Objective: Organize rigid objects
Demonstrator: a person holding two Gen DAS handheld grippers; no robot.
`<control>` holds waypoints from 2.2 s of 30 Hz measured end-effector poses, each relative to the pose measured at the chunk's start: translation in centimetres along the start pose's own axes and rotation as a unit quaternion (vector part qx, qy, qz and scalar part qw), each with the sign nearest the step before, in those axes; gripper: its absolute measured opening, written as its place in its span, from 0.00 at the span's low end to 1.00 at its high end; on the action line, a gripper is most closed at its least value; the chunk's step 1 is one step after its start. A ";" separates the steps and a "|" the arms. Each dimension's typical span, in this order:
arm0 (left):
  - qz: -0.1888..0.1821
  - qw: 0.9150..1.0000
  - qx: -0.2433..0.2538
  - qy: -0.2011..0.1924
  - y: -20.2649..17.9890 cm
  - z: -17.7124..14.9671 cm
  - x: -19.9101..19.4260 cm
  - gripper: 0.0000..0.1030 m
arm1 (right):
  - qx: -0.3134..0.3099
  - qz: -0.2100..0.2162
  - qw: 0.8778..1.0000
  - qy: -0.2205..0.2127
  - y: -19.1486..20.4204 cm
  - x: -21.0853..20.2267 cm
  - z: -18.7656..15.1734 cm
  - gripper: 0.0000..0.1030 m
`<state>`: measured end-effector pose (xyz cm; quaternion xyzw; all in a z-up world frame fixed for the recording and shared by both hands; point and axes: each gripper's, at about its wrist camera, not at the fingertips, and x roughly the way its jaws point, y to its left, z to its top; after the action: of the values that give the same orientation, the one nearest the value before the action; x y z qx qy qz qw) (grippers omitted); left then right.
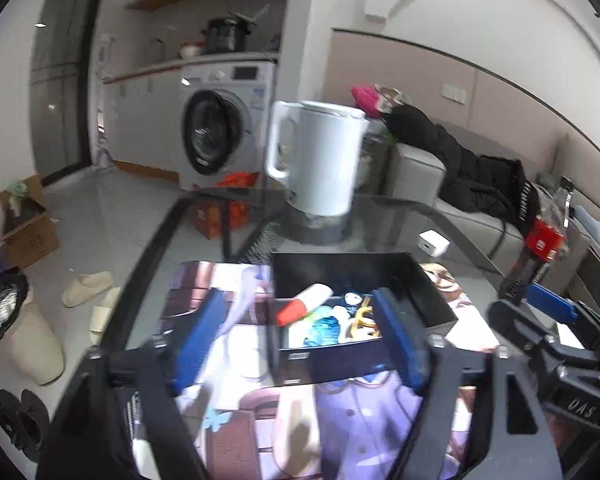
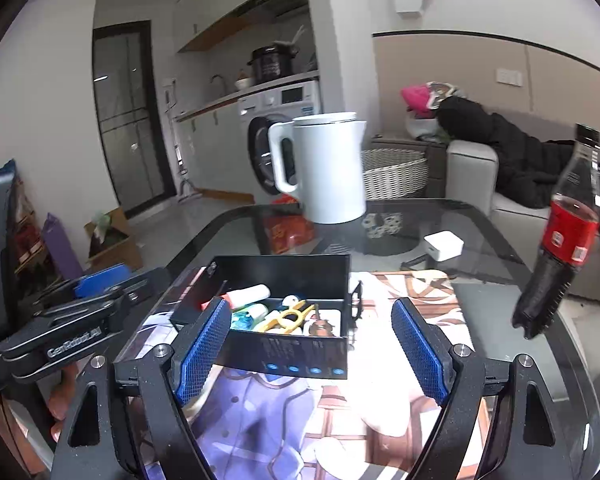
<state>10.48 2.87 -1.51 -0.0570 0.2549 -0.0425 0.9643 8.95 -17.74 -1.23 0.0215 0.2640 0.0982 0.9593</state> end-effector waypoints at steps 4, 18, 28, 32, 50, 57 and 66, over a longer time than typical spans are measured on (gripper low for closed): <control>0.051 0.997 0.029 -0.050 -0.5 -1.5 -1.7 0.90 | 0.005 -0.047 0.999 -0.013 -0.3 -0.7 -1.2 0.84; 0.013 0.984 0.079 -0.161 -1.9 -3.2 -8.9 1.00 | -0.057 -0.068 0.989 -0.117 2.7 -6.7 -3.0 0.87; 0.040 0.981 0.066 -0.176 -1.8 -3.4 -9.3 1.00 | -0.068 -0.053 0.987 -0.133 3.3 -7.4 -2.8 0.93; 0.035 0.982 0.066 -0.173 -1.8 -3.4 -9.2 1.00 | -0.065 -0.054 0.988 -0.129 3.0 -7.2 -2.7 0.93; 0.038 0.983 0.056 -0.170 -1.8 -3.1 -9.4 1.00 | -0.061 -0.064 0.988 -0.128 2.9 -6.9 -2.7 0.94; 0.038 0.984 0.058 -0.167 -1.9 -3.1 -9.2 1.00 | -0.058 -0.067 0.988 -0.128 2.8 -6.8 -2.6 0.94; 0.036 0.985 0.057 -0.161 -1.9 -3.0 -9.0 1.00 | -0.055 -0.068 0.988 -0.127 2.7 -6.9 -2.7 0.94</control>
<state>1.09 1.76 0.50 0.0013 0.0957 -0.0120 0.9953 1.29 -16.53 0.22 -0.0371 0.1347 0.0435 0.9892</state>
